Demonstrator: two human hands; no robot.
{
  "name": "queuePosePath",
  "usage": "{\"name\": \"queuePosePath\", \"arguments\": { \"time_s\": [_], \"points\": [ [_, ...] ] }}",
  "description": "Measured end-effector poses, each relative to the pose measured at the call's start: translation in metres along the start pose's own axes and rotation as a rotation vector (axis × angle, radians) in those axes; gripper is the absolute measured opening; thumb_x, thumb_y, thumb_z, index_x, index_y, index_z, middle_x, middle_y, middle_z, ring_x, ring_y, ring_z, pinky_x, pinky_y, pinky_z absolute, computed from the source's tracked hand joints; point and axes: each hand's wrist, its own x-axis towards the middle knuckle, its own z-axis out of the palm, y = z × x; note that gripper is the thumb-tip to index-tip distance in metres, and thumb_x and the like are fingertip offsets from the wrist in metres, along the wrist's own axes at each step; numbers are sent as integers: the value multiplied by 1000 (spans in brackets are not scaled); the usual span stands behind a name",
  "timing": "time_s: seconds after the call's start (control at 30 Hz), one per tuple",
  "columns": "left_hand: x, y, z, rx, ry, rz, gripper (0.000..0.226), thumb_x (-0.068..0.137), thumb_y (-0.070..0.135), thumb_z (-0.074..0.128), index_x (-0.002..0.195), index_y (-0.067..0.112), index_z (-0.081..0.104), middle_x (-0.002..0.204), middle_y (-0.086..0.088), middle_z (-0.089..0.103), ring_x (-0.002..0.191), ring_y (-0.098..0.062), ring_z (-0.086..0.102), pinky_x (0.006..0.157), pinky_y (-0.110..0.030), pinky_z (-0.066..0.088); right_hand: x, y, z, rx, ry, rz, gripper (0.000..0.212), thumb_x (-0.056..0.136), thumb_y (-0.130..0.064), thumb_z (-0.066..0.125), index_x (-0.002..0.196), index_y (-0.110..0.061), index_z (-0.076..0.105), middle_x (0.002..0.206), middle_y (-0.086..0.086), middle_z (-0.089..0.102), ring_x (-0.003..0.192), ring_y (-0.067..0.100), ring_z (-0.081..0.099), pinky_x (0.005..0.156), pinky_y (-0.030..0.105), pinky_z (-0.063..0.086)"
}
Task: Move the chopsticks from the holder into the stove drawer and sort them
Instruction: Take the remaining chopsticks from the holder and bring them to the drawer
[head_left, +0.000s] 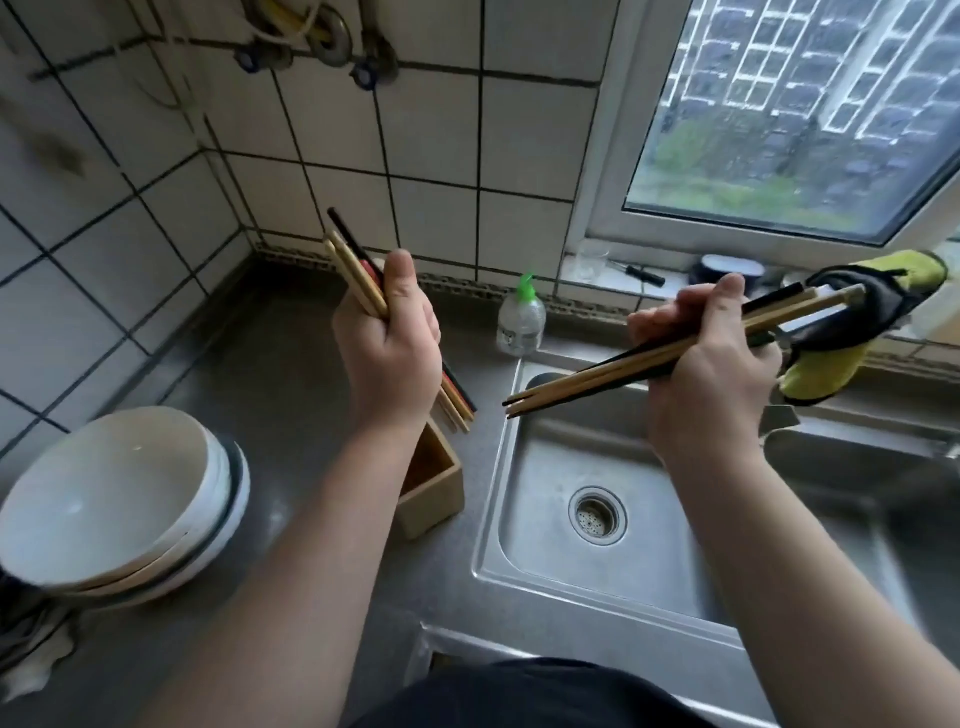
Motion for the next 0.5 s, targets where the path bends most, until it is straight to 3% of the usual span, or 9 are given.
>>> {"name": "queuePosePath", "arguments": {
  "time_s": [0.2, 0.4, 0.5],
  "points": [
    [-37, 21, 56, -118, -190, -46, 39, 105, 23, 40, 67, 14, 47, 49, 7, 41, 42, -13, 39, 43, -30, 32, -6, -35, -59, -55, 84, -40, 30, 102, -24, 43, 89, -7, 63, 70, 8, 72, 72, 24, 71, 78, 37, 57],
    [-112, 28, 108, -100, -426, -109, 35, 103, 31, 43, 77, 14, 58, 55, 1, 53, 52, -21, 53, 59, -41, 47, -35, -86, -145, -34, 220, -107, 31, 103, -23, 42, 89, -9, 66, 79, 10, 74, 81, 26, 72, 83, 39, 57],
    [-166, 41, 132, -106, -565, -154, 33, 103, 31, 44, 79, 15, 62, 61, -2, 59, 59, -22, 61, 66, -34, 53, -62, -116, -196, -61, 319, -125, 30, 103, -24, 41, 94, -9, 65, 86, 11, 74, 85, 24, 73, 80, 34, 57]
  ]
}}
